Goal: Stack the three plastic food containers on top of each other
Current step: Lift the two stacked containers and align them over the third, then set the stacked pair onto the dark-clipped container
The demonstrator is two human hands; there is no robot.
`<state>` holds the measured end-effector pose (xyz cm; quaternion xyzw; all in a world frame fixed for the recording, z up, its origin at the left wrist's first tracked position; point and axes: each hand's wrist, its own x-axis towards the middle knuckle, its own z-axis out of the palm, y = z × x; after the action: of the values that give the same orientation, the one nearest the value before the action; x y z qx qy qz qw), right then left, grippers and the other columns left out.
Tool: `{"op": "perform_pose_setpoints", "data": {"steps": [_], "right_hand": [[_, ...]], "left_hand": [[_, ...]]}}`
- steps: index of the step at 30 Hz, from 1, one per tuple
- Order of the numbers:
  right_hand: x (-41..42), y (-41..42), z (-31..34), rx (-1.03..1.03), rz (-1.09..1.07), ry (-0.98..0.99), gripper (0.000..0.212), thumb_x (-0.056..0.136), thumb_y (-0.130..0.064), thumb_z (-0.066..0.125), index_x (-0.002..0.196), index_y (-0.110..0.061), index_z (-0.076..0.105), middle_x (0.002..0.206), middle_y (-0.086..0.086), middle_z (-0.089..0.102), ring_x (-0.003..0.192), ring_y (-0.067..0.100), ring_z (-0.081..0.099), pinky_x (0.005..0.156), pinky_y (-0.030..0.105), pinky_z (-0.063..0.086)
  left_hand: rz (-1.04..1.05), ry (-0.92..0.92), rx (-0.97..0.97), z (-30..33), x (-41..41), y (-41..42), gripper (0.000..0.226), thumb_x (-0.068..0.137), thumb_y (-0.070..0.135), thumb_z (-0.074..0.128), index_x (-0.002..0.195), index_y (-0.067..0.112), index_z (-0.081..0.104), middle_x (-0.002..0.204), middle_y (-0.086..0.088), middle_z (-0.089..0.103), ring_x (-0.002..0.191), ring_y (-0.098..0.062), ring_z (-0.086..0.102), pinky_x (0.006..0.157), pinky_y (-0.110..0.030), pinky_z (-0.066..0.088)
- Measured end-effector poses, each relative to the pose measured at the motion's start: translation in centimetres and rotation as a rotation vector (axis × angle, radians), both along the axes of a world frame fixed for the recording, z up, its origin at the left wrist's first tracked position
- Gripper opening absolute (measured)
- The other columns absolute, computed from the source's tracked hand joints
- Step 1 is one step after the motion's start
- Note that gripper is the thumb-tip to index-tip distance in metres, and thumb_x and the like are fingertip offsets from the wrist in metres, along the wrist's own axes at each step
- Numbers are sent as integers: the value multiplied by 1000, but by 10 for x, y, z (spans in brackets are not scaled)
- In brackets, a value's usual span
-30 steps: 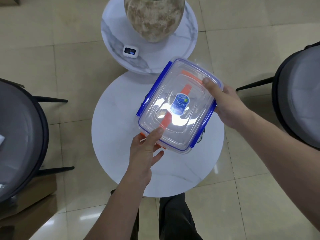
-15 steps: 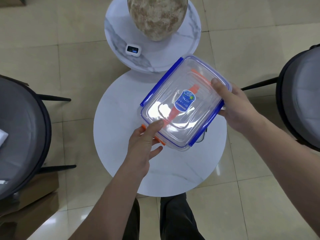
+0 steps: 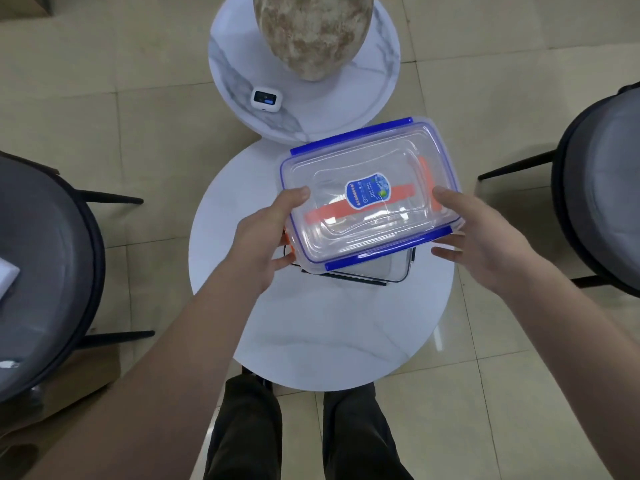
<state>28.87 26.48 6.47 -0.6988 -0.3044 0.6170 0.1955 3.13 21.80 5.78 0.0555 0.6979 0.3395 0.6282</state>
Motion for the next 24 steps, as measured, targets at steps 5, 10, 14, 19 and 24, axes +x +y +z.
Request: {"op": "perform_pose_setpoints", "data": {"steps": [5,10,14,19,24], "right_hand": [[-2,-8,5,-43,-5,-8,33,85,-44,71,111,-27,60,130,9,63,111,32,68,103,49,52],[-5,-16,12,-5,-15,-2,19,89,-38,69,101,-25,61,116,7,71,115,36,67,105,47,51],[-8,-24,14,29,-39,1,34,83,-41,74,109,-23,63,109,3,72,116,41,65,102,46,54],[-8,-47,6,-19,-82,33,58,83,-40,74,132,-16,55,113,6,71,102,32,73,97,44,56],[-7,-68,-5,-51,-106,78,79,67,-51,73,136,-18,52,122,6,71,105,26,74,94,44,57]], "left_hand": [[-9,20,16,1,-4,9,29,79,48,78,91,24,66,94,3,73,90,-17,67,76,-35,56],[-20,20,18,-2,-10,11,36,76,53,79,96,23,70,96,3,75,92,-18,70,81,-37,58],[-13,7,25,-7,-18,9,40,73,58,80,99,28,73,100,6,78,99,-18,72,91,-43,58],[-69,-36,71,-8,-25,12,77,50,70,87,113,27,76,107,5,81,108,-23,75,100,-50,54],[-127,57,73,0,-19,19,61,66,67,80,105,20,79,94,4,83,95,-19,78,94,-44,59]]}}
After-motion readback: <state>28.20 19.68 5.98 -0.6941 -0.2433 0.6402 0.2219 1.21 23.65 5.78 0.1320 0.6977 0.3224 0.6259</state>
